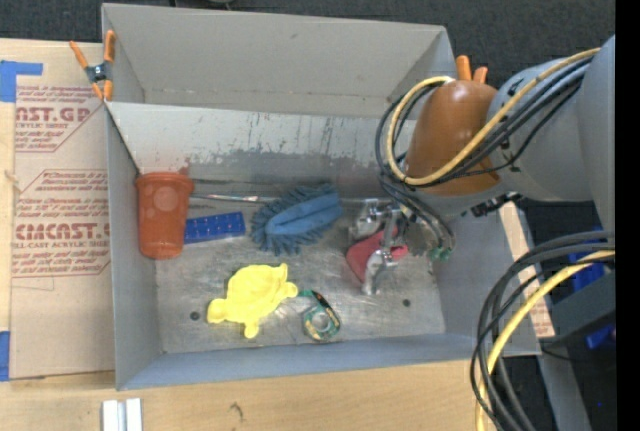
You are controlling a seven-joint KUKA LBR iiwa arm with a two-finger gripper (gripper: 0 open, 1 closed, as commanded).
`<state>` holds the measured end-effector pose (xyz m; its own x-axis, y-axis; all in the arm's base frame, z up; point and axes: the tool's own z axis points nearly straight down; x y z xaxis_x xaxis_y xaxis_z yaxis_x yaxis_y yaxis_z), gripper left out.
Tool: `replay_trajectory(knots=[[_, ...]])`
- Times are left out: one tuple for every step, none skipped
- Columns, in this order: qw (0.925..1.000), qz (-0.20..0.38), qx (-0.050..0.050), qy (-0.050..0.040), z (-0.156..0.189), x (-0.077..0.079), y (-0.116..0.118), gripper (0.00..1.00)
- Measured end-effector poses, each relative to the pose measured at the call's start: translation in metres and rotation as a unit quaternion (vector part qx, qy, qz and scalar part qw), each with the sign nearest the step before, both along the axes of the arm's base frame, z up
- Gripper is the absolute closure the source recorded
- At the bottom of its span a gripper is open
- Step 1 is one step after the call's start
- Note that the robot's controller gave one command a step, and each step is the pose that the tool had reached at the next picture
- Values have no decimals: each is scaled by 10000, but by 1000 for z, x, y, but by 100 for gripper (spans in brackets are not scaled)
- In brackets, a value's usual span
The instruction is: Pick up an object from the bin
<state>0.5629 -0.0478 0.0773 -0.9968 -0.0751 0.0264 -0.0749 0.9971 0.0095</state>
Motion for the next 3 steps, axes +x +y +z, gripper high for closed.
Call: replay_trajectory(knots=[[9999, 34, -35, -143, 84, -1, 3, 100], [9999, 35, -35, -143, 84, -1, 3, 100], [9999, -47, -37, -115, 109, 0, 6, 100]])
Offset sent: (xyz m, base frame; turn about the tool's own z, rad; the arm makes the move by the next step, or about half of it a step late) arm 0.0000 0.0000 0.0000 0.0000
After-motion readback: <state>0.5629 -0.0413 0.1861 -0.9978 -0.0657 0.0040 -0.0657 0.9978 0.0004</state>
